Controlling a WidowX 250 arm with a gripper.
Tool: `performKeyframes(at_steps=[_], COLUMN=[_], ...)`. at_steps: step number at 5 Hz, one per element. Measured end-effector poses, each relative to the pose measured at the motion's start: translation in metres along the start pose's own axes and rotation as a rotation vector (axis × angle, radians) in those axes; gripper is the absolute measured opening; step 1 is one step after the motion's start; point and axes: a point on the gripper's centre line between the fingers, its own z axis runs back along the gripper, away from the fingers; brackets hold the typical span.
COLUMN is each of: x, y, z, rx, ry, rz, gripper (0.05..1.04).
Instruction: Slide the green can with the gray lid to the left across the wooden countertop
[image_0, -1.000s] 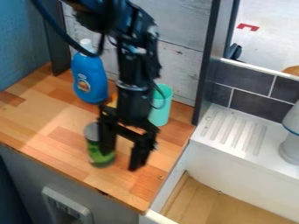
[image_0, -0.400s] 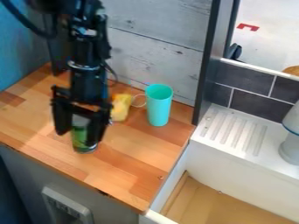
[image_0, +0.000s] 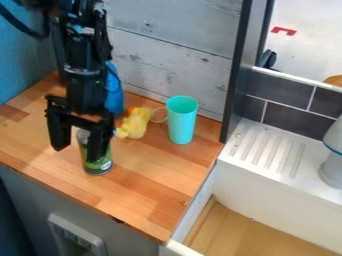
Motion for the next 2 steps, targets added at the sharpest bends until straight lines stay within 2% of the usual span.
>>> performKeyframes(at_steps=[1, 2], x=[-0.009, -0.019], y=[0.000, -0.012], z=[0.016, 0.035], rx=[0.005, -0.004], ry=[-0.035, -0.087], rz=[0.003, -0.044], gripper=[1.000, 1.000])
